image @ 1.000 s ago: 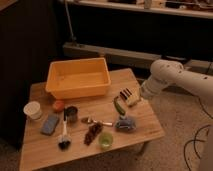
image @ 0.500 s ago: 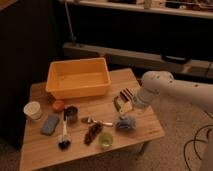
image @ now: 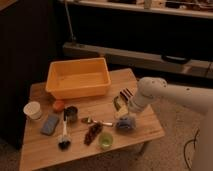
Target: Wipe table surface with towel
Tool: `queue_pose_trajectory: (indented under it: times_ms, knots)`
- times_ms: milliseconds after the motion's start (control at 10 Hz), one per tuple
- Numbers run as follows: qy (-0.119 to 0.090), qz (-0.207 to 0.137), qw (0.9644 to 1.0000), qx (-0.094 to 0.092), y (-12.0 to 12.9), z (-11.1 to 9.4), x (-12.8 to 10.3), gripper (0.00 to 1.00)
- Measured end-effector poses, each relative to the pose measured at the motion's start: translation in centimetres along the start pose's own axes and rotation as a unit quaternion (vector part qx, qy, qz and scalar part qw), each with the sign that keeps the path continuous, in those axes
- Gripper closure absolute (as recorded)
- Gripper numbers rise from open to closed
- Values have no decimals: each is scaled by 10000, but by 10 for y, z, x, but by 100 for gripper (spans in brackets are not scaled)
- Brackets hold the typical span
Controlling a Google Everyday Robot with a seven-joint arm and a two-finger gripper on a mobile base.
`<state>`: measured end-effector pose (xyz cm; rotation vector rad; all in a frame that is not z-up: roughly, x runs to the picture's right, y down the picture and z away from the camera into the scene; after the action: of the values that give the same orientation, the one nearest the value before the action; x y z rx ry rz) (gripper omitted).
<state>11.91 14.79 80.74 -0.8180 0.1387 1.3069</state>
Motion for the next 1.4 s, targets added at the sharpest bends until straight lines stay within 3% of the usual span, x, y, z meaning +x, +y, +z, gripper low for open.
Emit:
queue_pose_trajectory:
  times_ms: [200, 400, 600, 800, 1000, 1200, 1400]
  knots:
    - [69, 15, 10000, -32, 2, 12, 3, 26]
    - [167, 12, 9998, 54, 4, 11, 11, 46]
    - [105, -311, 9991, 265, 14, 3, 22, 66]
    - [75, -818, 9950, 576, 31, -15, 29, 88]
    - [114, -988, 9921, 765, 38, -15, 29, 99]
    - [80, -893, 9925, 833, 32, -5, 26, 93]
    - [28, -649, 9959, 630, 22, -2, 19, 74]
